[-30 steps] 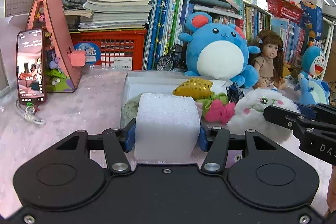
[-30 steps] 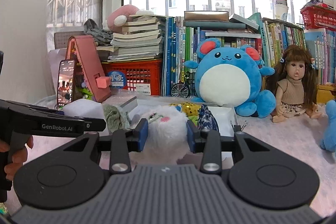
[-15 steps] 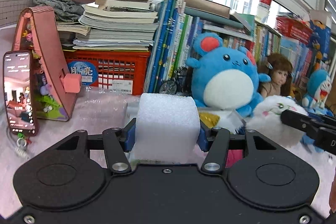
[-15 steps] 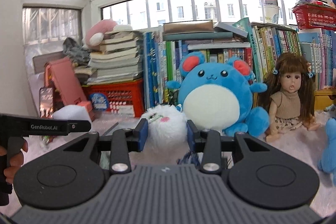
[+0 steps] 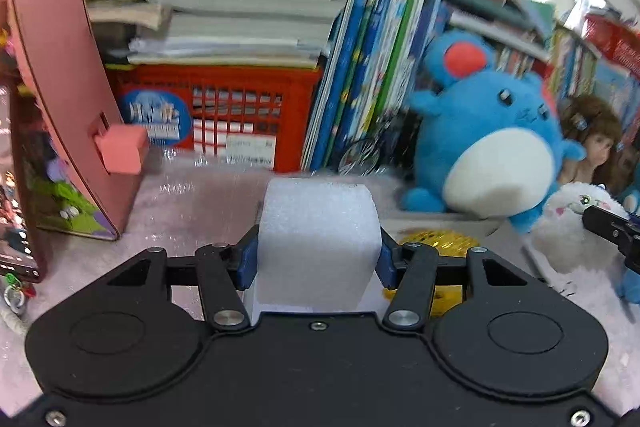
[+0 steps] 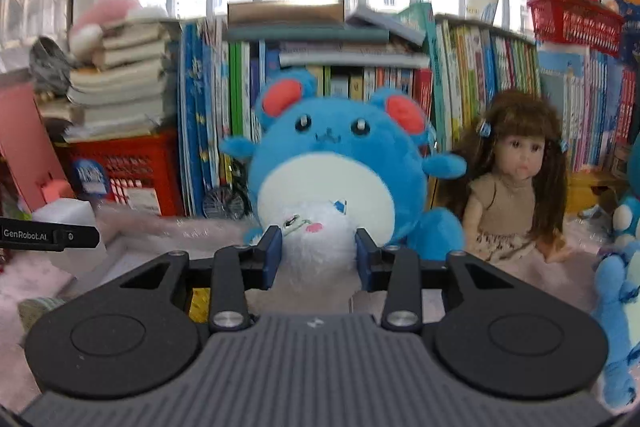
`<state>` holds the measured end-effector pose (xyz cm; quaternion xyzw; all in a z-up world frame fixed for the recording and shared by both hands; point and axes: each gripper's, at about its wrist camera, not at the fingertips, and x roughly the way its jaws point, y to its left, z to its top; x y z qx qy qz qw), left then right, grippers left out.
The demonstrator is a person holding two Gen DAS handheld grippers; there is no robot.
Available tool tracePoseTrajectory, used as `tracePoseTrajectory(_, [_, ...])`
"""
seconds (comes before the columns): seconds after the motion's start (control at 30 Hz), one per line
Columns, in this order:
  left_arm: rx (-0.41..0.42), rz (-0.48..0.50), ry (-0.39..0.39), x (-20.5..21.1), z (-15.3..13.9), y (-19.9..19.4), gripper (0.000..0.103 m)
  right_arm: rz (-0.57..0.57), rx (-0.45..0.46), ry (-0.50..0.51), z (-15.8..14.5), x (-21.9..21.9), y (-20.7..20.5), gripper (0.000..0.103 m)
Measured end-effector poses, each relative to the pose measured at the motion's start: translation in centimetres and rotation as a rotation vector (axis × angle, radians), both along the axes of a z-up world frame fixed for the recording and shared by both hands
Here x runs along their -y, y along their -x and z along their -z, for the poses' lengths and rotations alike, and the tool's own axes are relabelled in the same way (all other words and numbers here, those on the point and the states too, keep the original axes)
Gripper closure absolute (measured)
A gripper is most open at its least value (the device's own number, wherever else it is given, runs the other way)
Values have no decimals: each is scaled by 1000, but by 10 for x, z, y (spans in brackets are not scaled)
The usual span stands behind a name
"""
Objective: Organize soft objects
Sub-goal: 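Lower both items into the box and open both tools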
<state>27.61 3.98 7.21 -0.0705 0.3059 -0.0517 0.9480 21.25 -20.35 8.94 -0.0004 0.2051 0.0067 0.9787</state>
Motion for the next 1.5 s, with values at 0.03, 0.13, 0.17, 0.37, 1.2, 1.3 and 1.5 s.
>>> tracePoseTrajectory(0.03, [-11,-2,-6,1,5,-5,50,3,-8,2,4,-1,-4,60])
tracePoseTrajectory(0.13, [-30,-5,-3,3,16,-14,50,8,-26,-2,15,-2,-13,60])
tracePoseTrajectory(0.17, [-37,-2,1,3,19,-17,50,8,-32,-8,18,-2,-16,60])
tracePoseTrajectory(0.37, [-59,6,-10,10,31,-25,50,12,-67,-1,36,-7,-28,60])
tracePoseTrajectory(1.2, [-75,23,-29,16,49,-20,36,-31,-114,-56,50,-1,-22,37])
tracePoseTrajectory(1.3, [-50,29,-27,17,43,-11,31,-47,-99,-55,44,-1,-14,32])
tracePoseTrajectory(1.5, [-11,42,-35,19,30,10,26,-75,-50,-51,30,1,9,23])
